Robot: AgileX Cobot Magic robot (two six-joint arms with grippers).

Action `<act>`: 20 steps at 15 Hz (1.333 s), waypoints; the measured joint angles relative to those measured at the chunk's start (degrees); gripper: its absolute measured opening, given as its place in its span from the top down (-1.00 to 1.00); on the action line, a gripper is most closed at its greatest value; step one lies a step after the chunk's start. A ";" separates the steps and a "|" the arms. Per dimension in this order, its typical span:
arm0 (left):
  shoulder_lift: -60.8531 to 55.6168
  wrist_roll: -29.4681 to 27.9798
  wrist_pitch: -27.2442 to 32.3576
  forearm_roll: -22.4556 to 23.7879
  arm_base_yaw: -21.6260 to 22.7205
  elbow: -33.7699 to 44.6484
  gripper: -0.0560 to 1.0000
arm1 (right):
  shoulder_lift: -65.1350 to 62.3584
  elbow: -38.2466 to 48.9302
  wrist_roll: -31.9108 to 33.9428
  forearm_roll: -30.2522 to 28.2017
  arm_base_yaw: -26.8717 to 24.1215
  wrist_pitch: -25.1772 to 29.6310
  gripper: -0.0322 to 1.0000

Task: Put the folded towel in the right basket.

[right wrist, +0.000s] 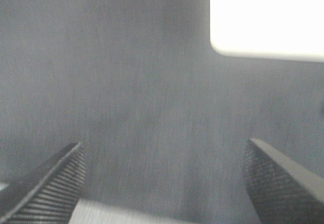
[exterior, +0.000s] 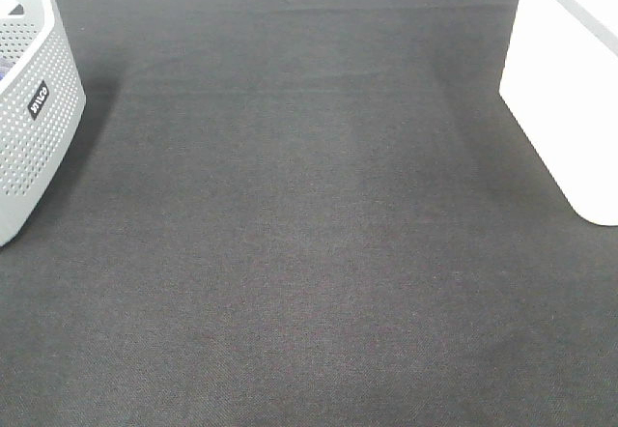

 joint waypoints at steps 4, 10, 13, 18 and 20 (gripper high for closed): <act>0.00 0.00 0.00 0.00 0.00 0.00 -0.76 | -1.72 0.17 -2.18 1.78 0.00 -0.29 -0.60; 0.00 0.00 0.00 0.00 0.00 0.00 -0.76 | -1.72 0.17 -2.64 2.18 -0.46 -0.29 -0.60; 0.00 0.00 0.00 0.00 0.00 0.00 -0.76 | -1.72 0.17 -2.64 2.23 -6.42 -0.34 -0.60; 0.00 0.00 0.00 0.00 0.00 0.00 -0.76 | -6.13 0.29 -2.64 2.64 -7.68 -0.46 -0.60; 0.00 0.00 0.00 0.00 0.00 0.00 -0.76 | -6.42 0.29 -2.64 2.64 -7.68 -0.46 -0.60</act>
